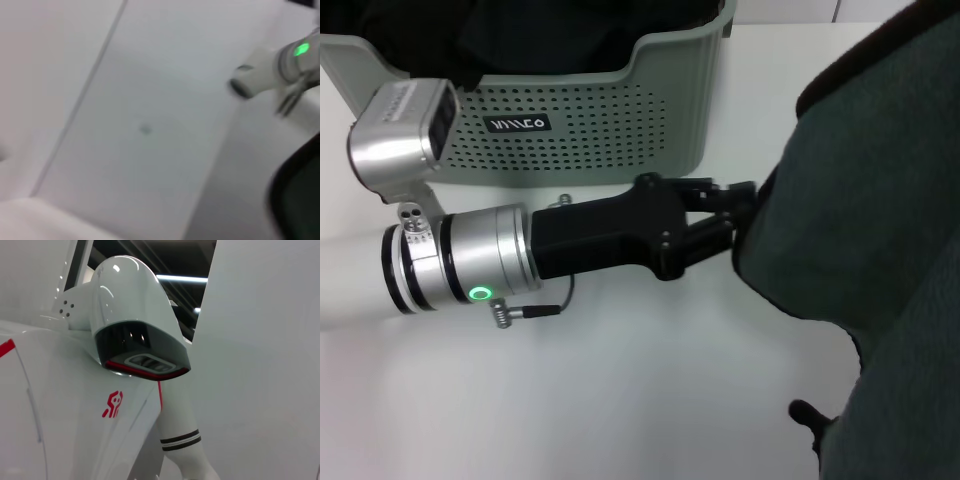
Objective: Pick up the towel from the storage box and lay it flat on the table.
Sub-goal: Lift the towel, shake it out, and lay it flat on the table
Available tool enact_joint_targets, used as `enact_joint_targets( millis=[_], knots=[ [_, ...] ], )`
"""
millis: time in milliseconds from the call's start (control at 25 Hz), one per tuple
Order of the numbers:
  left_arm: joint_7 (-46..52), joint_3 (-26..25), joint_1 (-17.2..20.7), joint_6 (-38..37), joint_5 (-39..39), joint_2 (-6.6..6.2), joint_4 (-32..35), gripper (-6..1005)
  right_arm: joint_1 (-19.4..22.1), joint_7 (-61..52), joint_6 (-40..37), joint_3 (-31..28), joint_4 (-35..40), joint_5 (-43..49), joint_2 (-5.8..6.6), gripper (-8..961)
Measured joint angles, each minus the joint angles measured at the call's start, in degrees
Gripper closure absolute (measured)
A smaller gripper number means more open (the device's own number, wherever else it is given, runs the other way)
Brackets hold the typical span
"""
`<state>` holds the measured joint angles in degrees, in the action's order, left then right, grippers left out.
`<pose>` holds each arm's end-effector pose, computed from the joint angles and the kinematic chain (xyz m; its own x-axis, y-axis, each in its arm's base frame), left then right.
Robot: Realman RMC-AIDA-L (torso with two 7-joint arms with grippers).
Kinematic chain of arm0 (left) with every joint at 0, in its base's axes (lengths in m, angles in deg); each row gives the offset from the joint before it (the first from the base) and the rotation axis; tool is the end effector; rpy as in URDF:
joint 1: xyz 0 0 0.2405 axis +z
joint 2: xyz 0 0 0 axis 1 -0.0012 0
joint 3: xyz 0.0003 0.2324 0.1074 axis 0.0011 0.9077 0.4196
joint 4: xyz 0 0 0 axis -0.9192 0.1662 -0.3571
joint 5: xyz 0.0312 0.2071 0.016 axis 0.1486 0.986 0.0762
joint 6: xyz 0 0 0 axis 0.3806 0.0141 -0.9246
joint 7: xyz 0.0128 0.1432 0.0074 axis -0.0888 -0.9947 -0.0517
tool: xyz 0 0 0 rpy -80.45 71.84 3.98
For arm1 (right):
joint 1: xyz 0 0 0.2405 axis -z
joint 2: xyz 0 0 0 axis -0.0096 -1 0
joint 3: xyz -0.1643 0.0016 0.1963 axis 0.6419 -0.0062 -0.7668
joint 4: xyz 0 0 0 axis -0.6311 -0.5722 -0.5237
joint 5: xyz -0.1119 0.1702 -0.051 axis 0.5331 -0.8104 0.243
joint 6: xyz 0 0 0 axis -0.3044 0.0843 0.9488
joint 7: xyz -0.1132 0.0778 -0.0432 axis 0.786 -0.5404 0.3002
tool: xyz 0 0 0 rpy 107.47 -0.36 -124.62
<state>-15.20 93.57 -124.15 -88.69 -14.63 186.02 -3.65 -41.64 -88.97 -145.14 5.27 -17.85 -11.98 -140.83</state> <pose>-0.1900 0.3005 -0.0666 0.5614 0.3678 0.7413 0.3536 -0.9165 0.1869 0.0726 0.2977 0.1774 0.5509 0.2781 -0.7869 0.5145 -0.8555 0.0579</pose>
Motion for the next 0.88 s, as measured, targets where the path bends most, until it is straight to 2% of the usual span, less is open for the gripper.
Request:
enact_joint_targets(
  millis=[160, 280, 320, 520, 720, 880],
  knots=[
    [0.05, 5.28, 0.12, -7.98, -8.93, -0.18, 0.01, 708, 0.63, 0.98, 0.01, 0.01, -1.75, 0.44, 0.29, 905],
    [0.05, 5.5, 0.35, -9.61, -10.16, -0.23, 0.02, 704, 1.79, 1.6, -0.01, 0.07, -3.03, 0.7, 0.76, 904],
    [0.02, 5.43, 1.42, -13.06, -12.97, -0.43, 0.1, 703, 2.28, 1.77, -0.02, 0.13, -3.36, 0.84, 0.95, 903],
    [-0.49, 5.31, 3.93, -17.14, -17.5, -0.73, 0.75, 696, 4.53, 2.02, 0.07, -0.19, -4.3, 1.7, 1.8, 901],
    [-0.39, 5.29, 4.79, -18.05, -18.02, -0.86, 1.14, 689, 4.71, 2.41, 0.13, -0.44, -4.76, 2.76, 1.92, 899],
    [-1.03, 4.92, 5.36, -15.25, -18.1, -0.87, 0.76, 684, 4.2, 2.6, 0.07, -0.3, -4.79, 2.47, 1.86, 898]
  ],
)
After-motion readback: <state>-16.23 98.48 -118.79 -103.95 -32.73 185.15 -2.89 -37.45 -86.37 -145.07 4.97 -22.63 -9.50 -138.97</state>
